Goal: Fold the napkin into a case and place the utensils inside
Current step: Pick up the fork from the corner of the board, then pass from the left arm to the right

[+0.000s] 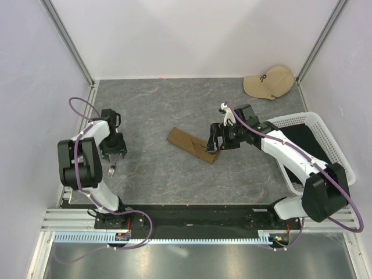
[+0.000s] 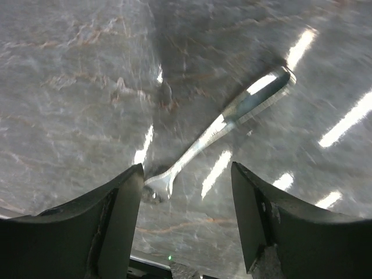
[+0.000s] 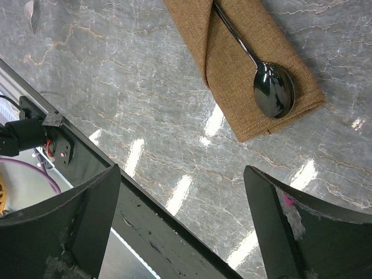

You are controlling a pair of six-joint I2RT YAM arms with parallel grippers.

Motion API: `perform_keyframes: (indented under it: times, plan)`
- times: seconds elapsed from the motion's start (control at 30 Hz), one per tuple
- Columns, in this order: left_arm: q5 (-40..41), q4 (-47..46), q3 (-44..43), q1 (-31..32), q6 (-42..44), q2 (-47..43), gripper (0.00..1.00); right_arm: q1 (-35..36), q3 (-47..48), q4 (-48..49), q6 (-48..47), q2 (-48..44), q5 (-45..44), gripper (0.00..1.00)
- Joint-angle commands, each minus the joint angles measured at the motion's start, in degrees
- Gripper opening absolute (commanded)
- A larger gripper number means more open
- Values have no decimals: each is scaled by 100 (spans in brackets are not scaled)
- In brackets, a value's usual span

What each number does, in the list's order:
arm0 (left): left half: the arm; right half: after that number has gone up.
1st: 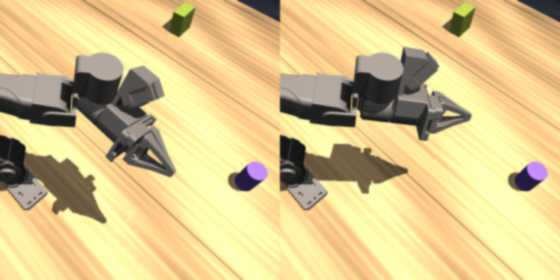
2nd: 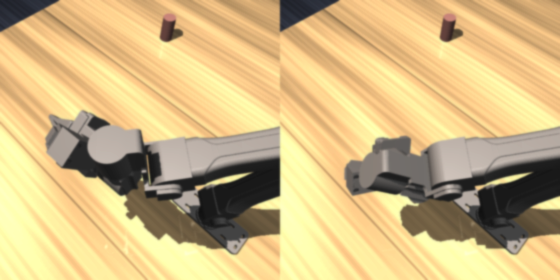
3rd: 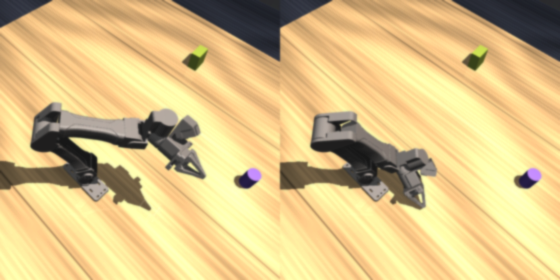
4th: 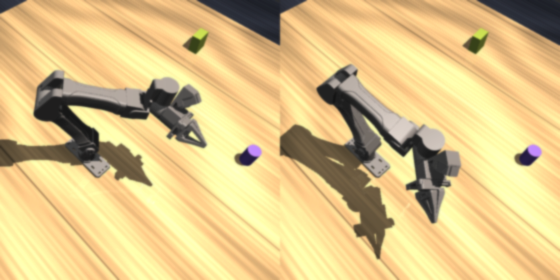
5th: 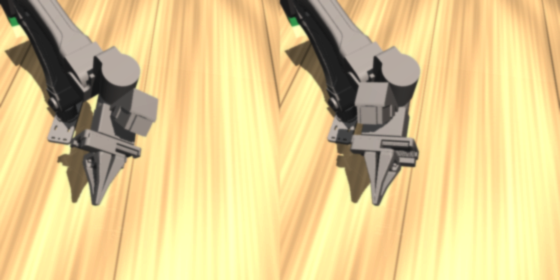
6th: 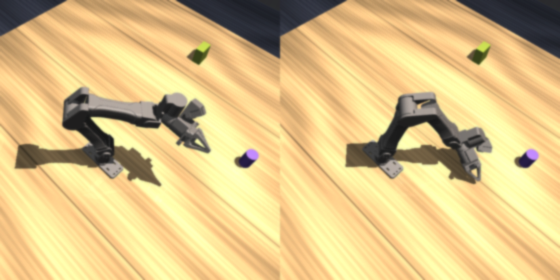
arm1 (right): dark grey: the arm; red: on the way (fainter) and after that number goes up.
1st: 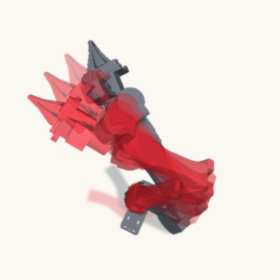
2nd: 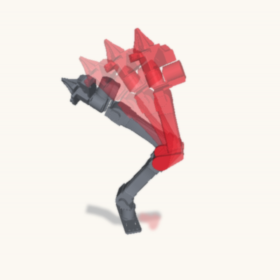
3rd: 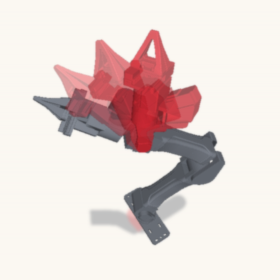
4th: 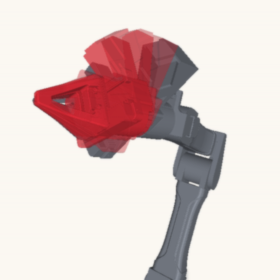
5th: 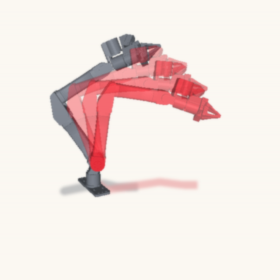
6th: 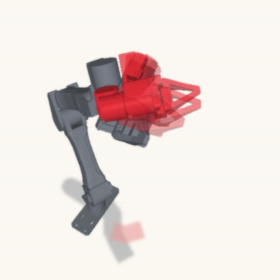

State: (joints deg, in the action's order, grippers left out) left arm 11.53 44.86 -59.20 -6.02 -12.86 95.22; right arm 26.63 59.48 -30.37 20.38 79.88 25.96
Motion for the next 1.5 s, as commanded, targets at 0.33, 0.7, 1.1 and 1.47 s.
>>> perform_keyframes:
  times: [0.33, 0.7, 1.1, 1.47]
  plan:
    - [-1064, 111, -347, -224, 434, 946, 20, 17, -148, 207, 97, -385, 6, 95]
    - [-3005, -643, 75, -163, -48, -19, 2, 236, -332, 216, 89, -174, -3, 95]
    - [-4670, -3123, 760, 1512, -3359, -1752, 2, 1379, -367, 1489, 1063, -104, -178, 94]
    - [-3597, -3502, 1033, 3290, -5813, -1858, 2, 1652, -402, 1850, 1100, -218, -855, 74]
